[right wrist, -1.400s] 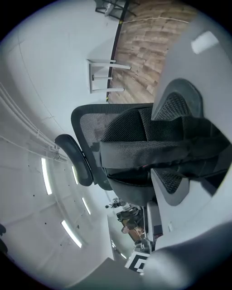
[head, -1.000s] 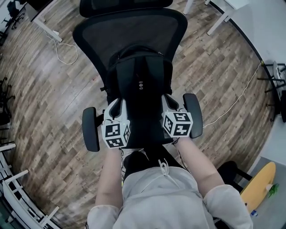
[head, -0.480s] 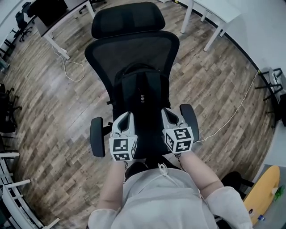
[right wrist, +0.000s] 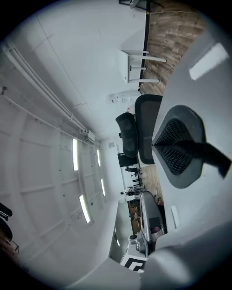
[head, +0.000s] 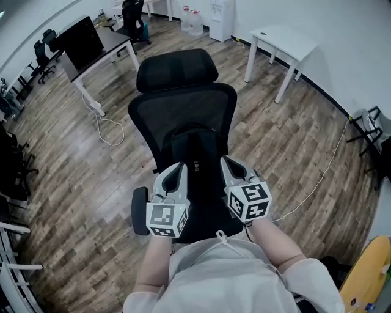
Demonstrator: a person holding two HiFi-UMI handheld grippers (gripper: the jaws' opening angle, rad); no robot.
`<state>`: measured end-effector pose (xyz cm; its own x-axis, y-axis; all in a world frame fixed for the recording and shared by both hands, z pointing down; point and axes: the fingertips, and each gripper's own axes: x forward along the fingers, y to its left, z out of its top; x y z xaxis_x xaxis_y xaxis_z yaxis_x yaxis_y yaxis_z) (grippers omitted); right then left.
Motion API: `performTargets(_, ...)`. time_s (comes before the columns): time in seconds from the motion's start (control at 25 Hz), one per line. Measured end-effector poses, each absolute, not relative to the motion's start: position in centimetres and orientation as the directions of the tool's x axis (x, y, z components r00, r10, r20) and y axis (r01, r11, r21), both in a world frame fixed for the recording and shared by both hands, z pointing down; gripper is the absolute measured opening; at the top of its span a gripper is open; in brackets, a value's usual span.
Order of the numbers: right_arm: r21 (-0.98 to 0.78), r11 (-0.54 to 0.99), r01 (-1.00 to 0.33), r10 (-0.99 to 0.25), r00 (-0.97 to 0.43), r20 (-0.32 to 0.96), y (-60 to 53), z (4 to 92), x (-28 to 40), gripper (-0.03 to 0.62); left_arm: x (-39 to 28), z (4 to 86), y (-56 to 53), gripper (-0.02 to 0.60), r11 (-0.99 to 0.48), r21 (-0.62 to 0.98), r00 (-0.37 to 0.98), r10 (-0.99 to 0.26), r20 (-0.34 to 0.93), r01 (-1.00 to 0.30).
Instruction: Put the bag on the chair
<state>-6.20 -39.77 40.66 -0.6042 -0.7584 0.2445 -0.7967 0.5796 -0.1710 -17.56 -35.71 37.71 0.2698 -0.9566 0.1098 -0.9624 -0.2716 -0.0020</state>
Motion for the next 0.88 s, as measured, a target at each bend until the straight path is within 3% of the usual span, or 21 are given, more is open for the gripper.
performTargets(0.32, -0.158, 0.624, -0.765, -0.745, -0.644, 0.174, -39.6, 34.5, -6.6, -0.003, -16.9, 30.1, -35.4, 0.006, -0.242, -0.082, 0.245, -0.969, -0.03, -0.967)
performTargets(0.88, -0.089, 0.66, -0.746, -0.734, -0.666, 0.135, -37.0, 31.6, -6.9, -0.003, -15.6, 26.5, -32.9, 0.006, -0.232, -0.115, 0.24, -0.969, -0.056, -0.966)
